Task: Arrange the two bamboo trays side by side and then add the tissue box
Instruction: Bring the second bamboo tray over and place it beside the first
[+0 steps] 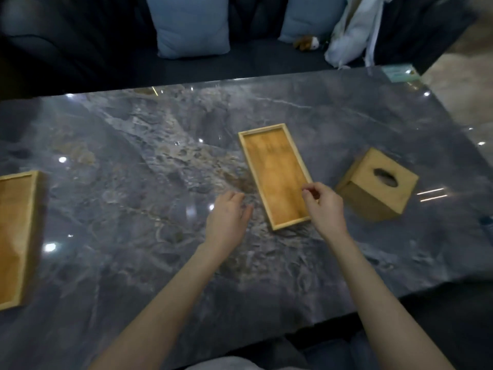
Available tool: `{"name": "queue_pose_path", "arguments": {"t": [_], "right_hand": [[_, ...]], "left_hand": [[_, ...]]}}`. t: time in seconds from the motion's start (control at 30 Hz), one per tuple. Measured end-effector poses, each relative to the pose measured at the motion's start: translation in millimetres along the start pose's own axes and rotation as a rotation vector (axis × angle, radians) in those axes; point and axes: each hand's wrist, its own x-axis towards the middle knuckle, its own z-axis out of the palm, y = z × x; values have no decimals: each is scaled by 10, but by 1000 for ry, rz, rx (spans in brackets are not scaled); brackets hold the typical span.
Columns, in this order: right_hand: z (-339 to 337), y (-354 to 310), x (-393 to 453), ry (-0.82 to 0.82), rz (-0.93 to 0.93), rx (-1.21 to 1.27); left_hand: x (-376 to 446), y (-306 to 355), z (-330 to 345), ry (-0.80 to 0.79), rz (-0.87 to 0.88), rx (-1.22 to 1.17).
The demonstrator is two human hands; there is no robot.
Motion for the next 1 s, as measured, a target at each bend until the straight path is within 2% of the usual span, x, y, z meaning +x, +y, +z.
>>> {"name": "queue_pose_path", "arguments": {"t": [0.13, 0.27, 0.4, 0.7, 1.0], "right_hand": [[-40, 420, 201, -18, 43, -71], [52, 670, 360, -173, 51, -165], [94, 704, 443, -276, 73, -154], [121, 692, 478, -294, 101, -46], [-23, 537, 471, -354, 145, 124]], "left_hand": [[108, 175, 416, -65, -72, -40], [178, 290, 694, -129, -263, -106], [238, 308, 824, -110, -417, -137], [246, 313, 857, -135, -423, -76], [241, 219, 555, -131, -428, -331]]}}
